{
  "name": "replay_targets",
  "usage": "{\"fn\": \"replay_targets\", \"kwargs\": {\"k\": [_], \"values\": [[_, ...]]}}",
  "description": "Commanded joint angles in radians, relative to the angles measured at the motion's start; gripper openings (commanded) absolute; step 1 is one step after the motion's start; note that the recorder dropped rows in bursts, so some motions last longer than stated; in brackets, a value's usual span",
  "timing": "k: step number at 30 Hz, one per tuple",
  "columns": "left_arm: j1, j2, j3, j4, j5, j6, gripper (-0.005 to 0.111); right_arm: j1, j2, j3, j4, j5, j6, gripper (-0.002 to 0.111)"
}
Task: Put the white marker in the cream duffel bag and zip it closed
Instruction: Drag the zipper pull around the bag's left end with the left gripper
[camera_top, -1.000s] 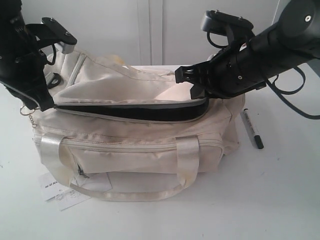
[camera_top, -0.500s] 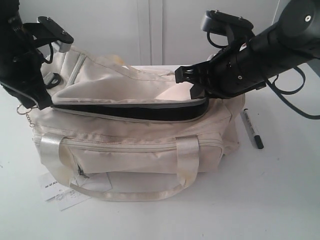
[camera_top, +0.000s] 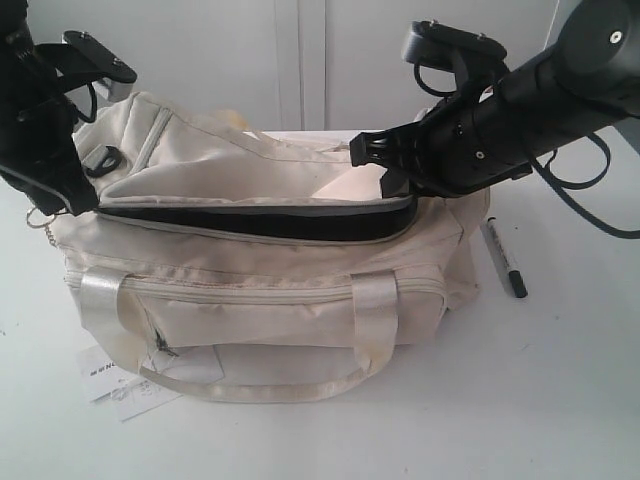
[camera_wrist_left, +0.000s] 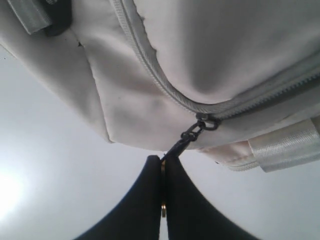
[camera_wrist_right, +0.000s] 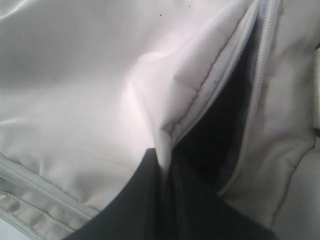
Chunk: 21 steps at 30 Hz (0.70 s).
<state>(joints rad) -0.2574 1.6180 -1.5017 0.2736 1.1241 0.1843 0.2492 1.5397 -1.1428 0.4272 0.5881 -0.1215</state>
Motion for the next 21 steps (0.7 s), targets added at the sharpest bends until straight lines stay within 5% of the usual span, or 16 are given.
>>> {"fn": "replay_targets", "kwargs": {"k": [1, 21], "values": [[0.008, -0.013, 0.005, 0.052, 0.016, -0.043, 0.000, 0.000, -0.014, 0.003, -0.018, -0.007, -0.014, 0.000], [0.026, 0.000, 0.005, 0.077, -0.085, -0.079, 0.000, 0.000, -0.014, 0.003, -0.018, 0.008, -0.007, 0.000]]}}
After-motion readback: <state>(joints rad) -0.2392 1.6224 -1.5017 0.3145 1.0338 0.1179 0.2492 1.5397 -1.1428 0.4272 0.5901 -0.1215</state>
